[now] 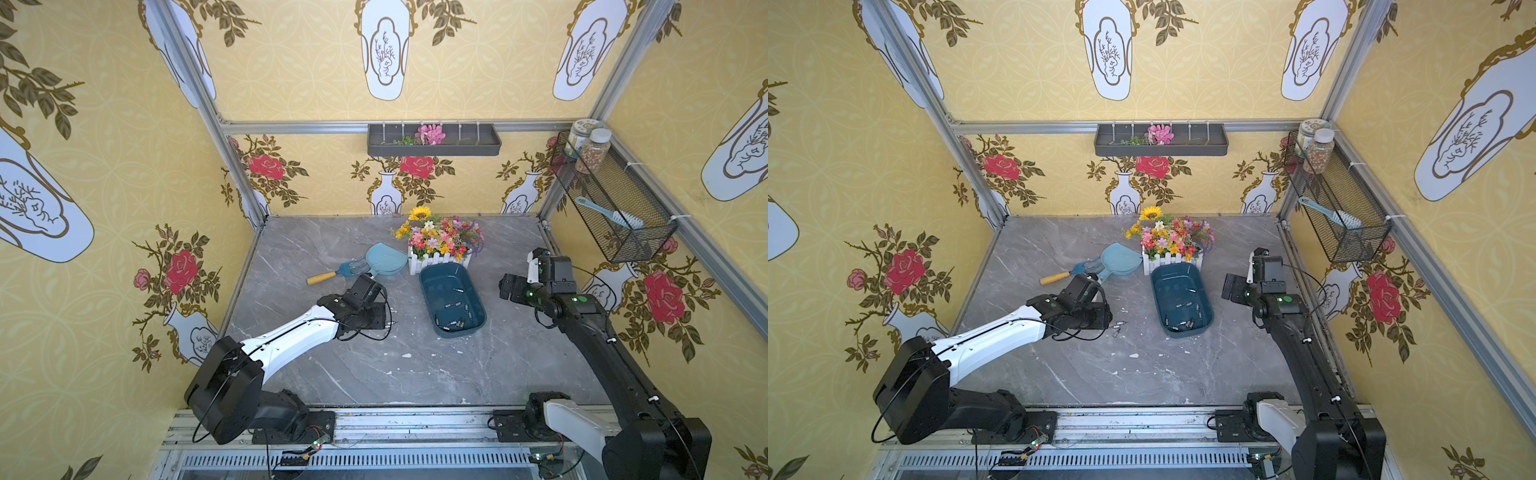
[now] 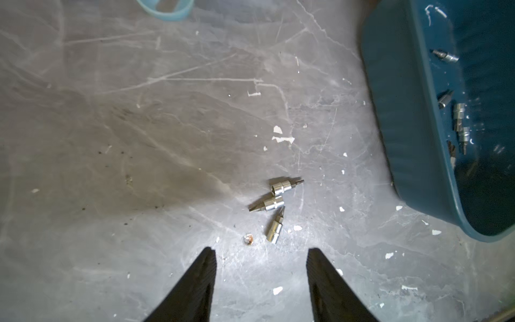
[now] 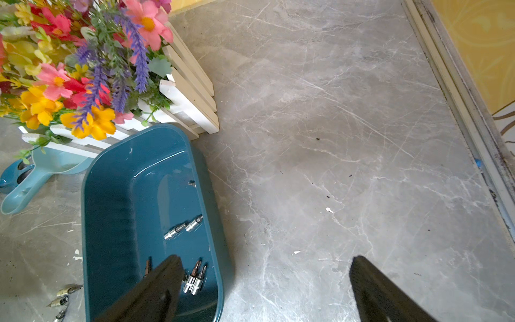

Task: Put the bit on the desktop into the storage box
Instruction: Pick up the screwdriver bit from the center of the board.

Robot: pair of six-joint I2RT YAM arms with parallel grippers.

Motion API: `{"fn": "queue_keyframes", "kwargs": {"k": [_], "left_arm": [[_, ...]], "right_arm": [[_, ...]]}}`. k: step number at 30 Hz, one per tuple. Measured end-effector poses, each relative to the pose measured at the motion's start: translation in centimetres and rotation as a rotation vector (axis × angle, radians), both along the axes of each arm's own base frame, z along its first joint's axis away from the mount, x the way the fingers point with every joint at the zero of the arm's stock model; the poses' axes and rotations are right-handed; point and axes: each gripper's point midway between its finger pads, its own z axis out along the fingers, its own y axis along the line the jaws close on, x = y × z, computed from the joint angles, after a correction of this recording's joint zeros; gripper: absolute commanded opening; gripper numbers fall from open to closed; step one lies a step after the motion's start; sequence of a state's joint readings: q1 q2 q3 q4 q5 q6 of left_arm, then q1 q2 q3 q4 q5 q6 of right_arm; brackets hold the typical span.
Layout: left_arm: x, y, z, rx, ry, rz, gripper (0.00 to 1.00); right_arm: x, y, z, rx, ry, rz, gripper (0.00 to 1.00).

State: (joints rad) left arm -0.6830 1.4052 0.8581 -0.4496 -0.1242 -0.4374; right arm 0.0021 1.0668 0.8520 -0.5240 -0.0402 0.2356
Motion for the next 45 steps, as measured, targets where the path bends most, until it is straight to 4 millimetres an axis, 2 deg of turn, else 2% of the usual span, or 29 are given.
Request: {"fn": "queue_keyframes", "kwargs": {"k": [7, 19, 45], "left_arm": [[-0.4, -1.5, -1.1, -0.019, 0.064, -0.050, 0.45], [-1.2, -2.5, -3.5, 0.050, 0.144, -0.099, 0.40], [-1.9, -2.7, -6.2, 0.127, 0.201, -0.137, 0.30]], "right_arm": [[0.0, 0.0, -0.1, 0.000, 0.002, -0.001, 0.97], [0.0, -0.1, -0.1, 0.000, 0.002, -0.003, 0.97], [0.0, -0.2, -0.2, 0.000, 0.006, -0.006, 0.97]]}}
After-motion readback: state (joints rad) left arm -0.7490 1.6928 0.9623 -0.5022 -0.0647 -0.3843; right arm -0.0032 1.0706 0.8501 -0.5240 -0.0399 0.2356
